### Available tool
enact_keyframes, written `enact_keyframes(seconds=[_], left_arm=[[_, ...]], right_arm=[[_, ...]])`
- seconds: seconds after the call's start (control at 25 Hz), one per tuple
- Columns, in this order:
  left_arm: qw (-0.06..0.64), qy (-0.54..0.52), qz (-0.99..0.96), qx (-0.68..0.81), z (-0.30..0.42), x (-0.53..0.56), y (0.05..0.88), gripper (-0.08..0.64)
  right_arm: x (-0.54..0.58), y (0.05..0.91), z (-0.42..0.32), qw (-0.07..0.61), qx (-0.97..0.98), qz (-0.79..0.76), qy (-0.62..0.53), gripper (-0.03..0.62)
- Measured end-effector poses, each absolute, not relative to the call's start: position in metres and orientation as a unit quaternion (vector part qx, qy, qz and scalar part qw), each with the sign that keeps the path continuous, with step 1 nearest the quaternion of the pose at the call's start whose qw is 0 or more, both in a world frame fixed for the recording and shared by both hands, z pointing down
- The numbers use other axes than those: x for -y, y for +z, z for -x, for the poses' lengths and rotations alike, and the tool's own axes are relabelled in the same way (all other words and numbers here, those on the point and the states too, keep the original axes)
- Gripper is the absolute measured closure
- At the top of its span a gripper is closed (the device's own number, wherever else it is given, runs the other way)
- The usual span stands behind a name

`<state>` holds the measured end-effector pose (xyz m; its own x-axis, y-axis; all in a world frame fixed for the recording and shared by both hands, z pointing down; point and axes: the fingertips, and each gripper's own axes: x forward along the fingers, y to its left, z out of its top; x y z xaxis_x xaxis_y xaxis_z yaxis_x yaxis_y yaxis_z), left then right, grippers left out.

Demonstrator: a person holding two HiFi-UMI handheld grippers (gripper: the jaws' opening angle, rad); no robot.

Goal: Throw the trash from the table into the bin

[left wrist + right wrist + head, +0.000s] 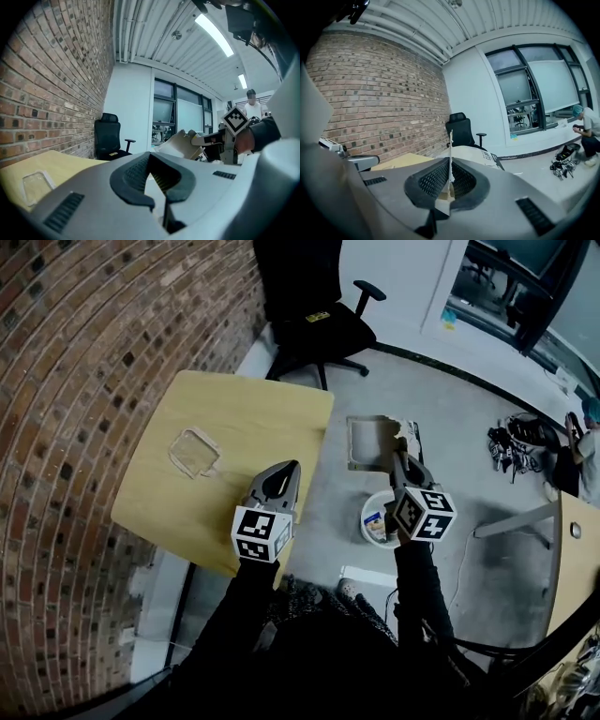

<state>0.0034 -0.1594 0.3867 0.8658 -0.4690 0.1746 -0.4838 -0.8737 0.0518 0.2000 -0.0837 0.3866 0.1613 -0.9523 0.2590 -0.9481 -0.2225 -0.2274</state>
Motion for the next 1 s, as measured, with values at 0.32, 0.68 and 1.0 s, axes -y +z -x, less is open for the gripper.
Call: enact_keyframes(seconds=[0.32, 0.68, 1.0], left_arm=[[0.038, 0.095, -0.969, 0.224, -0.075, 0.106, 0.396, 0.554], [0.049, 0.113, -0.966, 0.226, -0.125, 0.065, 0.421, 0.554], [0.055, 0.134, -0.967, 0.208, -0.160, 0.038, 0.447, 0.554]], right_arm=[[0.031, 0.411, -0.263, 0.013, -0.613, 0.765, -0.196, 0.580], [-0.012, 0.448, -0.322, 0.010, -0.607, 0.765, -0.215, 0.580], [-0.035, 0.489, -0.352, 0.004, -0.596, 0.767, -0.239, 0.580]])
